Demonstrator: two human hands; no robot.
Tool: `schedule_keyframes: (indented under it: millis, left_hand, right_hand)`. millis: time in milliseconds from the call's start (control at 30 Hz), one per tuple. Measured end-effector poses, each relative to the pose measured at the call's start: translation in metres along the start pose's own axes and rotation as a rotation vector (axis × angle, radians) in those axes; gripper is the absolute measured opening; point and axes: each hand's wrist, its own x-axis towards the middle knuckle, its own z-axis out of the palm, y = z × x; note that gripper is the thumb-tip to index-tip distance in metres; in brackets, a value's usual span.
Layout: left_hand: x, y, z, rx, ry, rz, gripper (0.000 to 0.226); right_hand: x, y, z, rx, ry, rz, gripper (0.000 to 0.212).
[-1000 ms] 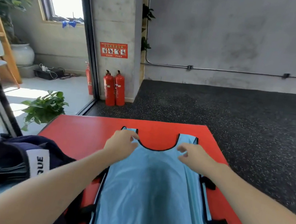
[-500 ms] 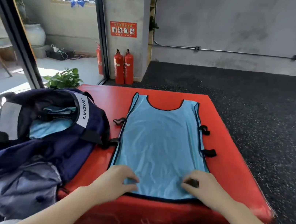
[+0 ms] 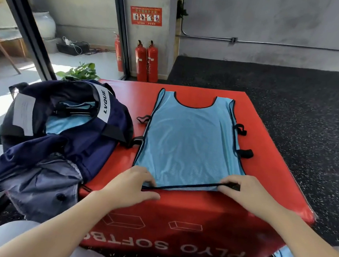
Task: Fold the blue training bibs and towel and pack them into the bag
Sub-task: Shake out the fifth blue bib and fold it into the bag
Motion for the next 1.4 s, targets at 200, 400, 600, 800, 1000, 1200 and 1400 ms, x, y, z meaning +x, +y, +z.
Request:
schedule_keyframes:
  millis: [200,400,600,800,1000,1200,1400]
  left_hand:
    - [0.013,0.006,-0.003,-0.087,0.104,-0.072,0.014]
    - [0.019,-0.008,-0.007,-0.201,0.06,-0.125,0.014]
    - [0.023,-0.025,-0.027,-0.081,0.162,-0.117,0.015]
    - [0.044,-0.005,-0.082,-0.048,0.385,-0.062,0.023]
    - [0.081,0.051,-0.172,-0.087,0.538,-0.048,0.022]
    - [0.097,0.128,-0.3,-0.124,0.803,0.033,0.02]
    - [0.081,0.188,-0.426,0.053,0.946,0.133,0.015]
  right_hand:
    - [0.006,0.001,-0.009,0.139,0.046,0.046,0.006]
    - [0.003,0.013,-0.014,0.098,0.014,0.048,0.029]
    - [0.003,0.02,-0.035,-0.256,0.116,0.031,0.022]
    - [0.014,0.005,-0.073,-0.161,0.347,0.098,0.025]
    - [0.029,-0.049,-0.159,-0.204,0.548,0.114,0.011]
    - [0.038,-0.144,-0.266,-0.024,0.814,-0.034,0.009]
    - [0.016,-0.224,-0.362,-0.008,0.989,-0.134,0.012]
